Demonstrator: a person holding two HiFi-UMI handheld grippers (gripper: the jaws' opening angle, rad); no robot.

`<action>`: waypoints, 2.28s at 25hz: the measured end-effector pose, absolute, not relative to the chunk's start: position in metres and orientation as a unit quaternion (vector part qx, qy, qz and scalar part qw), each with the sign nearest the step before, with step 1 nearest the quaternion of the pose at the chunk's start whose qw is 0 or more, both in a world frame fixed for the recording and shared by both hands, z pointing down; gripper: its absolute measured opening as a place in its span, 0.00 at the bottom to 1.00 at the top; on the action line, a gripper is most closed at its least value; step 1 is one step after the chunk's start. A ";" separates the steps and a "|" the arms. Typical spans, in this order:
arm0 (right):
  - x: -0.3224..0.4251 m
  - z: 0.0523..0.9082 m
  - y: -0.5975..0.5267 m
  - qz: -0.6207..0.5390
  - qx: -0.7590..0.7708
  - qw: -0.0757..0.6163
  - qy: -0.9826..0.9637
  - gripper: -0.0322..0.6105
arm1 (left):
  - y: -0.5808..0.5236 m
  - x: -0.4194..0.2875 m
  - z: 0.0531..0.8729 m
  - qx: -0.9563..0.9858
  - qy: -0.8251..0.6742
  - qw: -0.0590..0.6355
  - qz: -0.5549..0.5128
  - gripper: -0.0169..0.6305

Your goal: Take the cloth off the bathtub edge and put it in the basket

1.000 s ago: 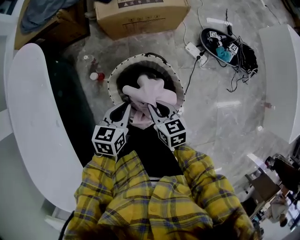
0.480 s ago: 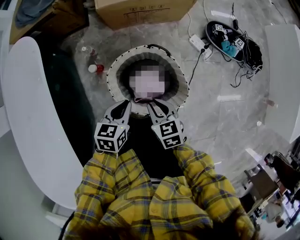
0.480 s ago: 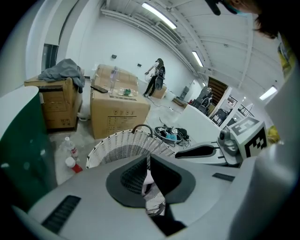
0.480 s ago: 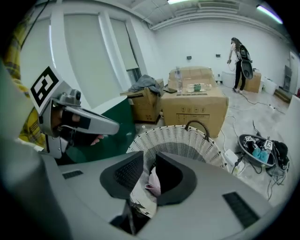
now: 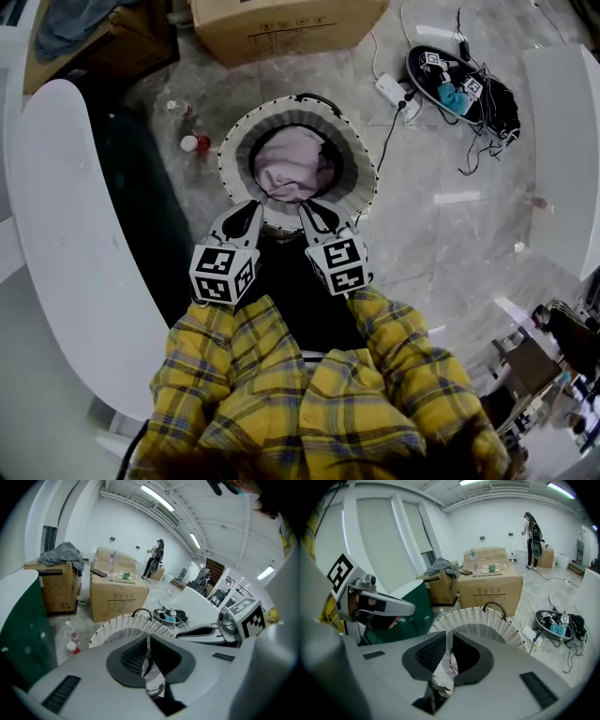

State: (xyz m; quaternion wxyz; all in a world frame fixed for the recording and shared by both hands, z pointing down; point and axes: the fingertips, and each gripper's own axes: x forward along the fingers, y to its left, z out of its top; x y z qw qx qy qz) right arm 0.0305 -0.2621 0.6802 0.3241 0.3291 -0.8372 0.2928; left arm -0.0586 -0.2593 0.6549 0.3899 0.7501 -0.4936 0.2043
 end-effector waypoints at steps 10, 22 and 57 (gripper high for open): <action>0.042 0.630 -0.277 0.280 0.364 0.294 -0.838 0.14 | -0.273 -0.057 0.605 0.761 -0.510 0.355 0.185 0.08; 0.062 0.557 -0.300 0.270 0.415 0.237 -0.836 0.14 | -0.285 -0.065 0.543 0.766 -0.543 0.312 0.146 0.08; 0.078 0.485 -0.310 0.286 0.445 0.182 -0.829 0.09 | -0.294 -0.091 0.462 0.758 -0.589 0.262 0.098 0.08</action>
